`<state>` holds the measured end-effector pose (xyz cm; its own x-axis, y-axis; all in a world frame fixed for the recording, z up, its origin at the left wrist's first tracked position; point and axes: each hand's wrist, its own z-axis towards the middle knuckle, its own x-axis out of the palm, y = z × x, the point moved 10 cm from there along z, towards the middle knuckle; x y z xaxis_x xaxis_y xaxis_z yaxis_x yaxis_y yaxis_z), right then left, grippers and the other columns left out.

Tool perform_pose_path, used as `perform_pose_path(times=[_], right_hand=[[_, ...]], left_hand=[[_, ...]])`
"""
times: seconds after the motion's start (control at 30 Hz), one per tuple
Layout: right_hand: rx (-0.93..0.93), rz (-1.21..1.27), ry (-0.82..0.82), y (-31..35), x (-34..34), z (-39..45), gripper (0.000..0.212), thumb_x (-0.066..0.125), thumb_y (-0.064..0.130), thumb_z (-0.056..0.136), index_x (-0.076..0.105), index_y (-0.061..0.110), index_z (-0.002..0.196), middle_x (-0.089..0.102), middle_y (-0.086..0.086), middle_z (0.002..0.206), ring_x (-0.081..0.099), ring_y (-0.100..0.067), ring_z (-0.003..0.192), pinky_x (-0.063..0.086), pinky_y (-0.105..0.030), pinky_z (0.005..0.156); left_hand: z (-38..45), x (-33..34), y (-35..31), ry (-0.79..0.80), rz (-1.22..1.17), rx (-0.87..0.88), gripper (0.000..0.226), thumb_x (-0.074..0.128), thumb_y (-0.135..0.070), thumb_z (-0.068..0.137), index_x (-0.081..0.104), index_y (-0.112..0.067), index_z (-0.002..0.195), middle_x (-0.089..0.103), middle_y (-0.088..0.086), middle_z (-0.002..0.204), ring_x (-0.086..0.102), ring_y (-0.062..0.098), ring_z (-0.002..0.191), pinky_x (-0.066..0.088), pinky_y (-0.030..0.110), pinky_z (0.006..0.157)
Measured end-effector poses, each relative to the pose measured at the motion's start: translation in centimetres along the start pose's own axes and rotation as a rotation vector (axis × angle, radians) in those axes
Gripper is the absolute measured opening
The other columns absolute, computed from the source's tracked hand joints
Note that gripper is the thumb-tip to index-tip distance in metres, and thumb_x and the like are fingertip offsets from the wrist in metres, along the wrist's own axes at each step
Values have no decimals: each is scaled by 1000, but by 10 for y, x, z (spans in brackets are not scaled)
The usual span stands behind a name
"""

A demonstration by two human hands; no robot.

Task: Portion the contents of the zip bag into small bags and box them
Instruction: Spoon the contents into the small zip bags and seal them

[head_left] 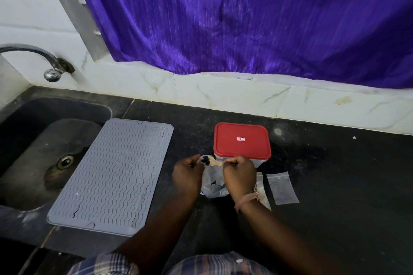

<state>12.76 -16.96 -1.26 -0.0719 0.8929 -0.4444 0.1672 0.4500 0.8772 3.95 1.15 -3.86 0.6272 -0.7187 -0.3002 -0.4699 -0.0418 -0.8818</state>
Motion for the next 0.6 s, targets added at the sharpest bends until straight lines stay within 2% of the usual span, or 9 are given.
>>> perform_pose_path(times=[0.07, 0.2, 0.27, 0.33, 0.4, 0.47, 0.6], right_hand=[[-116, -105, -6, 15, 1, -1, 12, 63, 10, 84, 68, 18, 76, 67, 7, 73, 61, -13, 71, 42, -21, 58], [-432, -313, 131, 41, 21, -11, 7, 59, 11, 87, 62, 15, 83, 67, -1, 79, 62, -17, 75, 46, -29, 65], [-615, -459, 206, 45, 38, -22, 4, 57, 13, 91, 61, 14, 89, 65, -4, 88, 62, -20, 82, 42, -29, 68], [-741, -600, 240, 43, 51, -31, 11, 62, 12, 88, 64, 16, 98, 64, -3, 96, 62, -19, 88, 50, -30, 74], [-796, -633, 248, 39, 55, -33, 22, 65, 8, 81, 65, 18, 100, 63, -1, 96, 61, -18, 89, 55, -35, 77], [-789, -525, 187, 44, 41, -33, 24, 64, 3, 77, 68, 16, 97, 64, -2, 92, 62, -18, 83, 54, -34, 71], [-632, -220, 4, 48, -2, -26, 16, 60, 2, 86, 68, 15, 88, 67, 2, 87, 62, -12, 82, 50, -26, 71]], left_hand=[[1, 3, -1, 25, 34, 45, 25, 67, -14, 83, 82, -32, 93, 78, -14, 80, 75, 8, 80, 62, 43, 83], [1, 13, -2, 92, 27, 104, 34, 61, -24, 76, 81, -35, 101, 79, -13, 88, 76, 10, 86, 62, 44, 85], [-1, 9, -2, 60, -38, 70, 30, 64, -23, 79, 81, -29, 102, 80, -10, 93, 76, 12, 90, 61, 45, 90], [0, 3, -1, 1, -88, 43, 24, 69, -12, 87, 82, -21, 105, 80, -6, 97, 75, 14, 93, 59, 45, 94], [1, -1, -1, -33, -109, 35, 24, 71, -6, 87, 81, -17, 106, 80, -3, 97, 75, 15, 93, 59, 45, 95], [2, -2, 2, -43, -123, 8, 23, 72, -6, 87, 81, -17, 105, 80, -1, 96, 75, 18, 93, 59, 46, 95], [7, -3, 11, -51, -100, -51, 18, 74, -14, 89, 82, -18, 104, 80, 0, 98, 75, 20, 94, 58, 47, 95]])
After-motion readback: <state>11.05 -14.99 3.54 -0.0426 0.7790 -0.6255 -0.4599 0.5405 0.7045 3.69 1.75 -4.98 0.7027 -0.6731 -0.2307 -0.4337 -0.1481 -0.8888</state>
